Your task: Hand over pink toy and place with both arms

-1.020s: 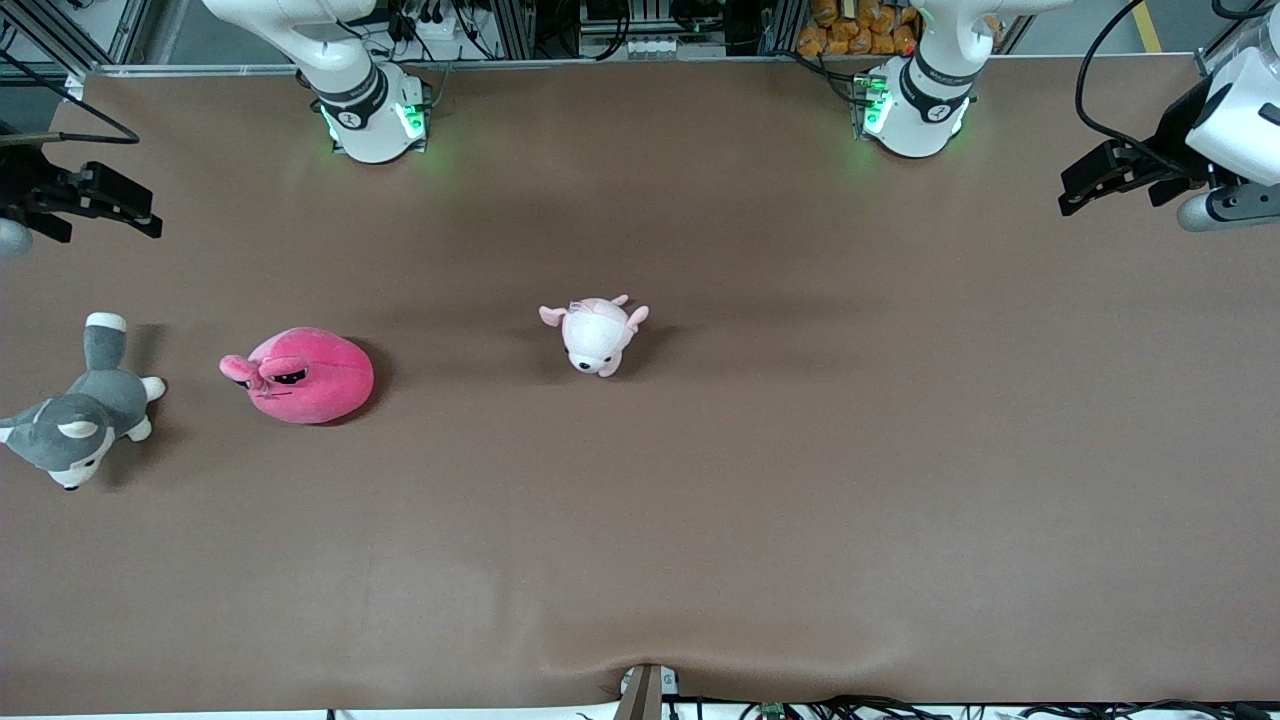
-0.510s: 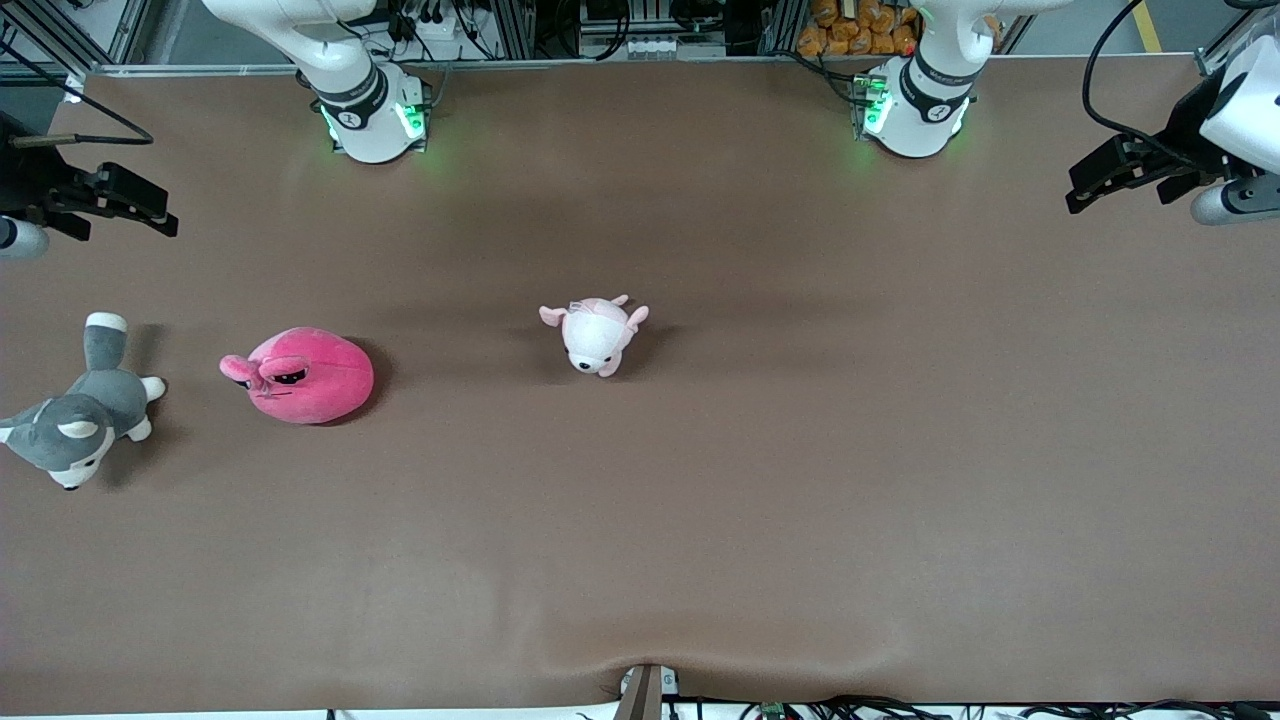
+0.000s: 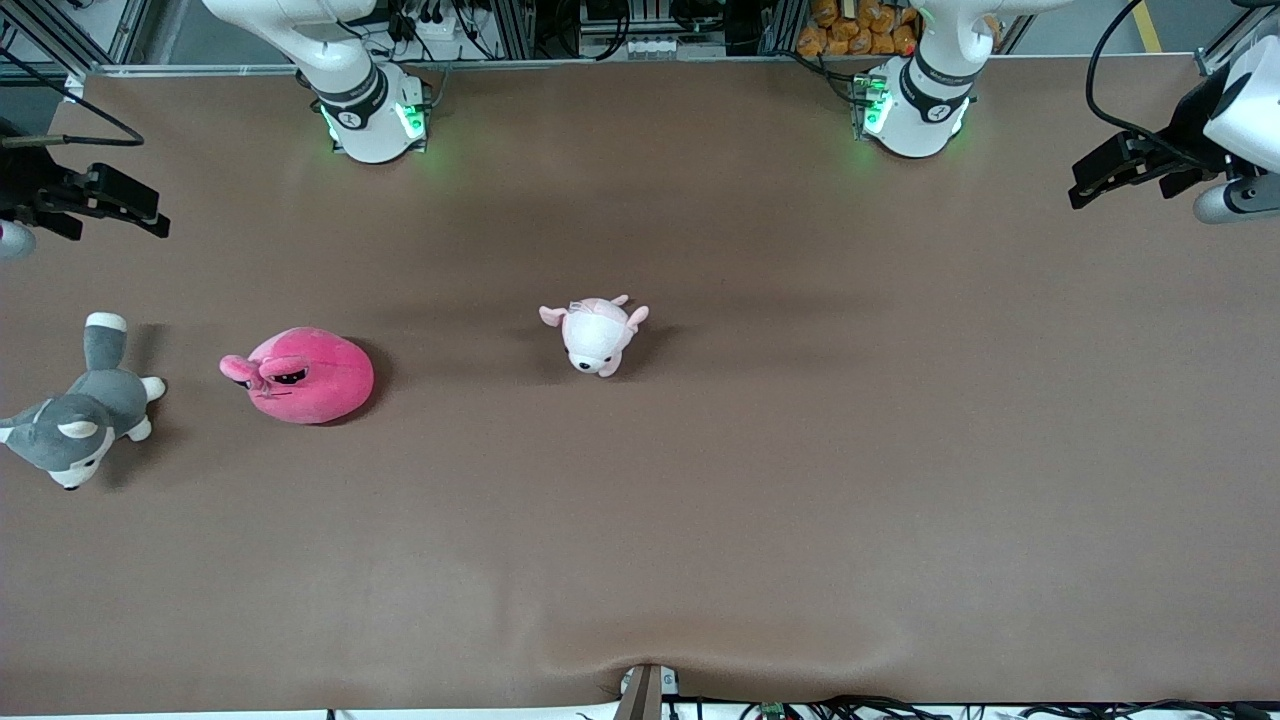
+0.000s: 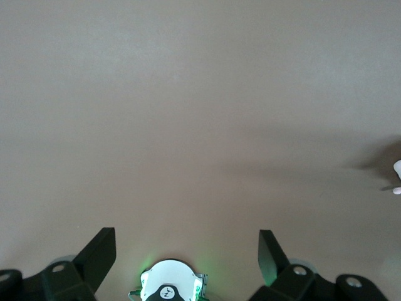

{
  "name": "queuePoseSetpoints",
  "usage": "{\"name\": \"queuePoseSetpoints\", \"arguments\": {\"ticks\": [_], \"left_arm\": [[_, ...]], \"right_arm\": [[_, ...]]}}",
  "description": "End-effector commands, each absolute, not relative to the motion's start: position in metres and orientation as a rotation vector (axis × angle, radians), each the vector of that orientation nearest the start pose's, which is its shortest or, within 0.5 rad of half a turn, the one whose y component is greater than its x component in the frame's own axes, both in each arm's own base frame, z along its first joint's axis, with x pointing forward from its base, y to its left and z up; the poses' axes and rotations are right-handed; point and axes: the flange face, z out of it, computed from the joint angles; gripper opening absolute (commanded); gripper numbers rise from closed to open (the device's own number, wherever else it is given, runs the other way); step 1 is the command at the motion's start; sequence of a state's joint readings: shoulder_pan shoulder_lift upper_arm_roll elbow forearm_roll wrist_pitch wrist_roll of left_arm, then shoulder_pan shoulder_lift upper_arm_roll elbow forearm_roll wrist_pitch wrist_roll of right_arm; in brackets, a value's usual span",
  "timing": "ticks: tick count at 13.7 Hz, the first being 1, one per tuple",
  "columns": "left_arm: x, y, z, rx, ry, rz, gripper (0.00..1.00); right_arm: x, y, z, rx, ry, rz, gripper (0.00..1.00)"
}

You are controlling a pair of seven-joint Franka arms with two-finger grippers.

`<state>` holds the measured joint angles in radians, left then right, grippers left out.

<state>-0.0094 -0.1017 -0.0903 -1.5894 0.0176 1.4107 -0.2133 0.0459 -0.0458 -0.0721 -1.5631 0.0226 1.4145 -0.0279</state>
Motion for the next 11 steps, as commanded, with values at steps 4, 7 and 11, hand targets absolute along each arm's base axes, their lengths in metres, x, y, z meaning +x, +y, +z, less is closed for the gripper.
{"name": "queuePoseSetpoints", "arguments": {"ticks": [4, 7, 11], "left_arm": [[0.501, -0.055, 0.657, -3.072, -0.149, 0.153, 1.00], [0.501, -0.059, 0.657, -3.071, -0.151, 0.152, 1.00], [0.503, -0.059, 0.654, -3.070, -0.151, 0.162, 1.00]], "right_arm": [[0.520, -0.022, 0.652, -3.102, -0.010, 0.102, 1.00], [0.523, -0.033, 0.667, -3.111, 0.021, 0.050, 1.00], [0.525, -0.033, 0.667, -3.113, 0.031, 0.050, 1.00]]}}
